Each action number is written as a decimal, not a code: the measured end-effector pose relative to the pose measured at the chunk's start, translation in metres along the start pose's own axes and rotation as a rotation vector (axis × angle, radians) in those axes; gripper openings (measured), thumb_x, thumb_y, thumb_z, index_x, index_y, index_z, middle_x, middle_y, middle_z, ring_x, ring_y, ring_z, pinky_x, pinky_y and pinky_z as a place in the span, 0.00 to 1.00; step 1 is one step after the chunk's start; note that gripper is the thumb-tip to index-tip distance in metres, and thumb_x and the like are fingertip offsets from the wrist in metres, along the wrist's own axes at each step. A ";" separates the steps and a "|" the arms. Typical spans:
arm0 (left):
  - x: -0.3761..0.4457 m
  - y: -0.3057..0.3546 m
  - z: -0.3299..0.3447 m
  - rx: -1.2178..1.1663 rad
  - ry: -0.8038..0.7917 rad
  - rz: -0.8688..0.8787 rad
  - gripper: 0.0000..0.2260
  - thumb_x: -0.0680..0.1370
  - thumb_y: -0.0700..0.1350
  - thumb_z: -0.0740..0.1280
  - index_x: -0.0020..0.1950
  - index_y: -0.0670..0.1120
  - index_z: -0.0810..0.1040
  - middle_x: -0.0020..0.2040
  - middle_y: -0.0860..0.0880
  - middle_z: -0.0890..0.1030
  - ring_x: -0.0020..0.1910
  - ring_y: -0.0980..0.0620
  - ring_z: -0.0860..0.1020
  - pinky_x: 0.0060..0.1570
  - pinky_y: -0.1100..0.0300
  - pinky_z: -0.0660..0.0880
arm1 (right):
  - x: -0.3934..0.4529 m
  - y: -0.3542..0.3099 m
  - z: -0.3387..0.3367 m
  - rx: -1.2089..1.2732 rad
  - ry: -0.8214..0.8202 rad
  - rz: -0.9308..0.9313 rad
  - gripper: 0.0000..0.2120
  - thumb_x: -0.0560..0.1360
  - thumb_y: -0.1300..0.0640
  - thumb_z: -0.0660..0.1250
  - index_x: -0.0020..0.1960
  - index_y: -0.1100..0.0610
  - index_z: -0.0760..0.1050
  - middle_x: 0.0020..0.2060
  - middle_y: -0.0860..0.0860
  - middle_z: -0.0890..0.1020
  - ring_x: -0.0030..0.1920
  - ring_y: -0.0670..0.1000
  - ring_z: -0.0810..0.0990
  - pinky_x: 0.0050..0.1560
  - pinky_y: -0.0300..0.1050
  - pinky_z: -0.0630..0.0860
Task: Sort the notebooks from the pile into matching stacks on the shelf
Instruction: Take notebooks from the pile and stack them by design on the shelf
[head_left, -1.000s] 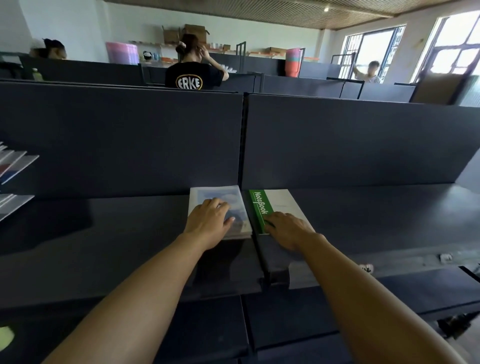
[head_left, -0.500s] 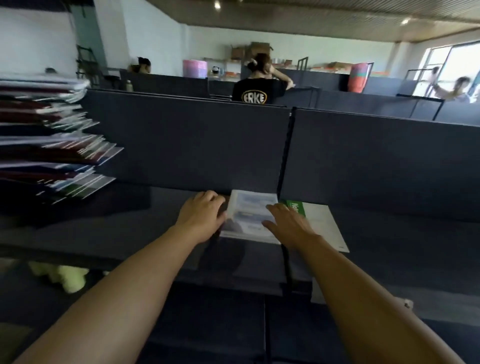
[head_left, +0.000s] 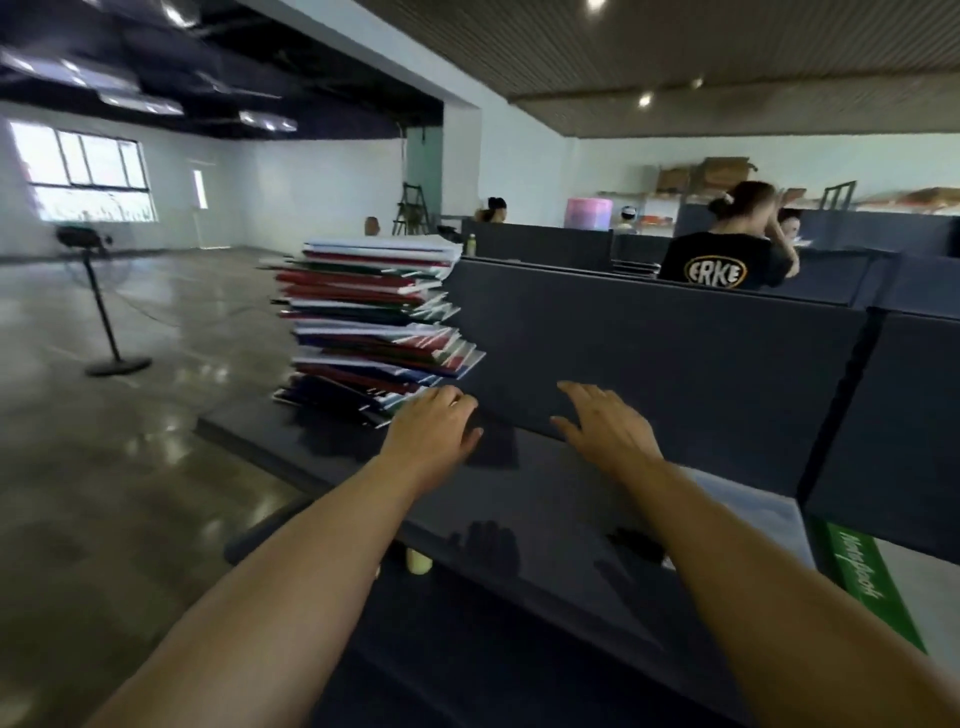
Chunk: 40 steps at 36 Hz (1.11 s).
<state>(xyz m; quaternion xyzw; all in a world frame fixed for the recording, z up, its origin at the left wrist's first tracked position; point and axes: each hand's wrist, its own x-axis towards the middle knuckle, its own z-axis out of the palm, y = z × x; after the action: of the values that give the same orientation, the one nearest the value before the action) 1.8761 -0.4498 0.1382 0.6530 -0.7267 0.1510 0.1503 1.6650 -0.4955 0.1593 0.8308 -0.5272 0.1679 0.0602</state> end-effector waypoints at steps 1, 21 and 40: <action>0.002 -0.011 -0.005 0.011 0.014 -0.001 0.19 0.82 0.54 0.57 0.69 0.47 0.69 0.66 0.47 0.71 0.67 0.46 0.68 0.62 0.53 0.67 | 0.009 -0.013 -0.004 -0.003 0.028 -0.013 0.25 0.81 0.46 0.55 0.76 0.51 0.57 0.72 0.50 0.66 0.70 0.54 0.65 0.61 0.50 0.69; 0.057 -0.199 -0.051 0.008 0.227 0.026 0.16 0.81 0.52 0.59 0.67 0.48 0.71 0.65 0.50 0.72 0.64 0.49 0.70 0.60 0.55 0.67 | 0.176 -0.184 -0.038 -0.106 0.156 0.011 0.25 0.81 0.44 0.55 0.73 0.55 0.61 0.70 0.55 0.69 0.70 0.56 0.65 0.67 0.53 0.64; 0.095 -0.225 -0.020 -0.004 0.297 0.089 0.16 0.82 0.51 0.57 0.66 0.47 0.71 0.64 0.50 0.72 0.62 0.51 0.71 0.57 0.58 0.69 | 0.260 -0.188 -0.020 -0.226 0.108 -0.004 0.30 0.82 0.45 0.53 0.78 0.53 0.46 0.74 0.56 0.62 0.73 0.59 0.59 0.71 0.58 0.54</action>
<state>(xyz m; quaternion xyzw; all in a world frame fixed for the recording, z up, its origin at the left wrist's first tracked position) 2.0906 -0.5500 0.2007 0.5902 -0.7252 0.2509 0.2506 1.9301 -0.6309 0.2816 0.8095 -0.5371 0.1516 0.1822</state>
